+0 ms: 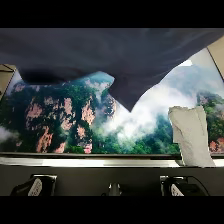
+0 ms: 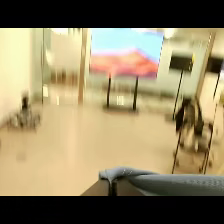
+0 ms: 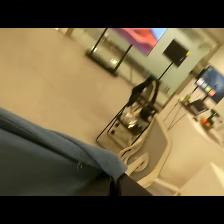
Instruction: Fold the shirts.
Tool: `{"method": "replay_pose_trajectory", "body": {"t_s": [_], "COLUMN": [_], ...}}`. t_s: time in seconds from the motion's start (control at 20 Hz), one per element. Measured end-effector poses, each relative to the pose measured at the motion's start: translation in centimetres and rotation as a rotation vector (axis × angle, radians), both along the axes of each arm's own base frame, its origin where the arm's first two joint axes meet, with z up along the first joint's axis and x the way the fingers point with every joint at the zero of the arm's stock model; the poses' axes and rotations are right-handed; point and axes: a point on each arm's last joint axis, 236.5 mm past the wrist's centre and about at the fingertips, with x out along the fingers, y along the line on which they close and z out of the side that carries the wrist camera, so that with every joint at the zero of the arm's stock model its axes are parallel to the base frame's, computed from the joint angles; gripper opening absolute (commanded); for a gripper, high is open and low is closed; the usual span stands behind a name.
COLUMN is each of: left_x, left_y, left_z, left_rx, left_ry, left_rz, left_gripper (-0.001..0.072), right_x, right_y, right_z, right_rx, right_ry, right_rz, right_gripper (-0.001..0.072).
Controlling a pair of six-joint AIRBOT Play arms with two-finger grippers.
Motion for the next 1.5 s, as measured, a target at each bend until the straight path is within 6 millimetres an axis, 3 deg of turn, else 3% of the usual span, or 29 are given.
{"method": "replay_pose_trajectory", "body": {"t_s": [0.15, 0.3, 0.45, 0.55, 0.7, 0.85, 1.05, 1.15, 1.25, 1.4, 1.5], "left_x": [-3.1, -4.4, -3.7, -1.6, 3.5, 9.3, 14.8, 17.3, 19.8, 23.5, 25.3], "left_y": [-1.4, -2.0, -1.5, -0.6, 1.3, 3.7, 5.4, 6.0, 6.5, 6.9, 6.5], "left_z": [1.8, 2.1, 0.3, -2.3, -9.1, -20.0, -35.0, -40.6, -44.8, -49.0, -51.0], "left_rx": [0.014, 0.025, 0.041, 0.022, -0.036, -0.117, -0.2, -0.23, -0.247, -0.26, -0.258], "left_ry": [-0.055, -0.065, 0.02, 0.131, 0.373, 0.679, 1.02, 1.117, 1.169, 1.195, 1.211], "left_rz": [-0.005, -0.003, 0.017, 0.018, -0.002, -0.03, -0.078, -0.086, -0.084, -0.082, -0.091], "left_gripper": [0.0027, 0.0027, 0.0027, 0.0027, 0.0027, 0.0027, 0.0027, 0.0027, 0.0027, 0.0028, 0.0029], "right_x": [-4.4, -6.1, -5.8, -3.9, 1.0, 7.2, 14.6, 17.4, 19.9, 23.2, 24.9], "right_y": [-0.4, -1.0, -1.3, -1.5, -1.7, -1.8, -0.8, 0.6, 1.7, 2.5, 2.8], "right_z": [1.9, 1.4, -0.4, -3.7, -11.1, -21.3, -35.5, -41.3, -46.0, -50.3, -51.6], "right_rx": [-0.002, 0.016, 0.03, 0.043, 0.053, 0.065, 0.136, 0.198, 0.261, 0.33, 0.359], "right_ry": [-0.058, -0.034, 0.045, 0.182, 0.473, 0.827, 1.204, 1.306, 1.355, 1.338, 1.304], "right_rz": [-0.028, -0.053, -0.067, -0.072, -0.077, -0.074, -0.045, -0.006, 0.02, 0.033, 0.036], "right_gripper": [0.0014, 0.0014, 0.0014, 0.0014, 0.0014, 0.0014, 0.0014, 0.0014, 0.0014, 0.0014, 0.0015]}}
